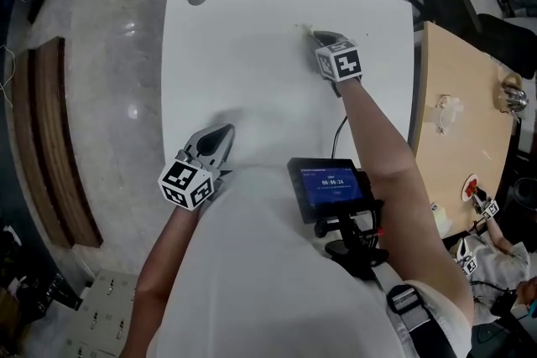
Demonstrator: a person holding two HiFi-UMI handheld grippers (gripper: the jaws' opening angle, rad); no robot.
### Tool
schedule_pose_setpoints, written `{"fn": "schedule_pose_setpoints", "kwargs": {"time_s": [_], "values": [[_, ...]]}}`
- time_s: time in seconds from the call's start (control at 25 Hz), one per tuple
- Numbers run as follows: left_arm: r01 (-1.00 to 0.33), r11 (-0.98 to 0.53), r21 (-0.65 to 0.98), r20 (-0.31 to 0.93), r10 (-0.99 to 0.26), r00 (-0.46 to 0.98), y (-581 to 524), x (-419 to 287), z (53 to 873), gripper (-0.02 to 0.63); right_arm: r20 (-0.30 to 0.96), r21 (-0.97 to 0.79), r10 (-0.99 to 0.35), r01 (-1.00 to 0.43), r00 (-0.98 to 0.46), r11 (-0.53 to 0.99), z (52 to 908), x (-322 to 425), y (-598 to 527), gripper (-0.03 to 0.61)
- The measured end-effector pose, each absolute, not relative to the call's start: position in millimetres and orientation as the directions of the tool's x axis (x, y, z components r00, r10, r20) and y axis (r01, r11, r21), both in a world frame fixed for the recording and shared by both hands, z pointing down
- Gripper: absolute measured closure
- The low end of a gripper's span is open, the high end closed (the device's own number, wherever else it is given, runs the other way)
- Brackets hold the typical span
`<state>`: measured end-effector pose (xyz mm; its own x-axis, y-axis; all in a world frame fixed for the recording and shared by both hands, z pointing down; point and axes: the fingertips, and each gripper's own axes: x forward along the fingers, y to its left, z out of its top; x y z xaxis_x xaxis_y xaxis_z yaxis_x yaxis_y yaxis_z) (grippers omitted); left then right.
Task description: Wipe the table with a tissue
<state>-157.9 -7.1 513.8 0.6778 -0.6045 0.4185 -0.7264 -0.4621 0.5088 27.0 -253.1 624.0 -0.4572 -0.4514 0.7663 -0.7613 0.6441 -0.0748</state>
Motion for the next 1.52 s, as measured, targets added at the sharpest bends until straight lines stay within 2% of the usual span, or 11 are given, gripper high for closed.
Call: {"fn": "schedule_pose_setpoints", "kwargs": {"time_s": [0.48,0.72,1.0,1.16,1.4,1.52], "values": [[-0.773,-0.393,0.498,0.453,-0.643,0.618,-3,-153,513,0.607,0.832,0.163,-0.438,-0.605,-0.34,0.779,630,15,-284,0.529],[-0.769,-0.398,0.501,0.454,-0.635,0.624,-4,-150,513,0.607,0.848,0.234,-0.41,-0.457,-0.336,0.858,630,-5,-268,0.529],[-0.766,-0.406,0.498,0.45,-0.634,0.628,-10,-158,513,0.607,0.847,0.201,-0.327,-0.317,-0.42,0.927,630,-41,-223,0.529],[-0.765,-0.418,0.491,0.451,-0.629,0.633,-9,-149,512,0.607,0.833,0.176,-0.3,-0.292,-0.465,0.94,630,-42,-201,0.529],[-0.75,-0.453,0.483,0.44,-0.615,0.655,-9,-133,507,0.607,0.814,0.002,-0.122,-0.208,-0.568,0.978,628,-47,-157,0.529],[-0.744,-0.466,0.479,0.438,-0.607,0.663,-8,-128,505,0.607,0.742,-0.105,-0.097,-0.259,-0.663,0.96,616,-46,-147,0.528]]}}
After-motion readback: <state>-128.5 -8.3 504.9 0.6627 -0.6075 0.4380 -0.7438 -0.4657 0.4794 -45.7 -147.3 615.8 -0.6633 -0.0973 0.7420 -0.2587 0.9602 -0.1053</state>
